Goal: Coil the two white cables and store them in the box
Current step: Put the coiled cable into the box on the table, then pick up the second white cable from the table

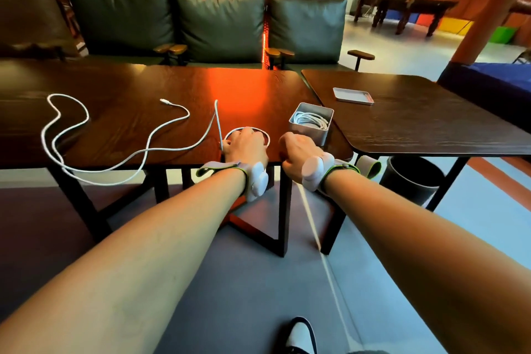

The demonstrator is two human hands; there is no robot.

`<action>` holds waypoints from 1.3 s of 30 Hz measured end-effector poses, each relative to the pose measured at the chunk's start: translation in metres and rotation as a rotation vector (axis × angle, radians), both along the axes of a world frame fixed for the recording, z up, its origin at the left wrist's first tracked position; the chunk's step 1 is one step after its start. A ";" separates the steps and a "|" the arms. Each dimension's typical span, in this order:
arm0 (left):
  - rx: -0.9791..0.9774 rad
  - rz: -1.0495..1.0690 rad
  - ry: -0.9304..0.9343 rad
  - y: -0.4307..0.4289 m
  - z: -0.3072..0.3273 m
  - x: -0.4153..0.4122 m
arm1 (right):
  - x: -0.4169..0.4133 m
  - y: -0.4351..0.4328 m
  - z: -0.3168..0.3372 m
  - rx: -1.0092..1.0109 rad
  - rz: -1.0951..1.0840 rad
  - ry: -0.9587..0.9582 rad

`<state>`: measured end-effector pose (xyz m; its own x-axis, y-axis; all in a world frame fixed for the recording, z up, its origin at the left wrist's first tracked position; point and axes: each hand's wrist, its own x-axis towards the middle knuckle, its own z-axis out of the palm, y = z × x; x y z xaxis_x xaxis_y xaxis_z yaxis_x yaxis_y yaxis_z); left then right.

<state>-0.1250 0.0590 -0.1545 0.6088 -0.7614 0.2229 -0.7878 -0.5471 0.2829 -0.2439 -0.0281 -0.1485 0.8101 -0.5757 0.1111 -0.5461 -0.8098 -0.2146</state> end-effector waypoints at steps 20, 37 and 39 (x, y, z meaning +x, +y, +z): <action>-0.262 -0.024 0.157 0.145 -0.061 -0.034 | -0.005 0.115 0.001 -0.171 0.373 0.118; -0.294 -0.019 0.520 0.230 -0.135 -0.029 | -0.018 0.175 -0.090 0.224 0.353 0.321; -0.243 0.037 0.524 0.221 -0.144 -0.026 | -0.015 0.182 -0.105 0.402 0.318 0.219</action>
